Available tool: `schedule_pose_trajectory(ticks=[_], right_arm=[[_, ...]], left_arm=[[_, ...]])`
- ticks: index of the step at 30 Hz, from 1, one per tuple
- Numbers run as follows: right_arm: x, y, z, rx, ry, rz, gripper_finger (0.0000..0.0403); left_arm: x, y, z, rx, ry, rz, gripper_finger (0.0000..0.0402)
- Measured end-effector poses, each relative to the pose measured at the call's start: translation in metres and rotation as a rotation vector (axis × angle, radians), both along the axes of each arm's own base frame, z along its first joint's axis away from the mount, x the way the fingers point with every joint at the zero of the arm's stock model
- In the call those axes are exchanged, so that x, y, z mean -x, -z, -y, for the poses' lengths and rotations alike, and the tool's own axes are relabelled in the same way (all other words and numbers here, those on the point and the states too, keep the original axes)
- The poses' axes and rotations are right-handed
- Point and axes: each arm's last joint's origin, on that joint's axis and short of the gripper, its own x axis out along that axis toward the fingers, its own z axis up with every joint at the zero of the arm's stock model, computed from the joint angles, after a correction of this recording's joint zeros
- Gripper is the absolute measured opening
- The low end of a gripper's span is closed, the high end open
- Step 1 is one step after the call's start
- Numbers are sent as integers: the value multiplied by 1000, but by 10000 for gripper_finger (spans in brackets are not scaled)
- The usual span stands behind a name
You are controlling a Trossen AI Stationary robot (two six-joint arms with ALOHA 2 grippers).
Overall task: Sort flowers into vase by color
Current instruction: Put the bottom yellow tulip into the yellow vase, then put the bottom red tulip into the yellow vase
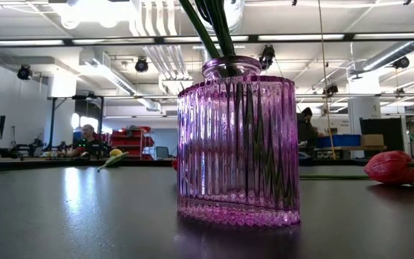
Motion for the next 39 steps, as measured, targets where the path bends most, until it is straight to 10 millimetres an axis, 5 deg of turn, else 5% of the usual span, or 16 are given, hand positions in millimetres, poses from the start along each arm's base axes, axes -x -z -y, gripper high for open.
schedule_pose_trajectory(ticks=[6,16,24,32,39], right_arm=[[2,19,0,-5,16,-85,323],[4,36,1,-13,81,-101,323],[9,65,-1,-140,152,-292,313],[12,120,-1,-231,198,-382,282],[12,148,19,-262,324,-472,262]], left_arm=[[1,-19,5,-87,142,-200,154],[14,-71,-15,-509,24,-536,165],[23,-110,-42,-684,-285,-452,160],[27,-111,-53,-728,-421,-394,149],[28,-94,-54,-718,-417,-427,139]])
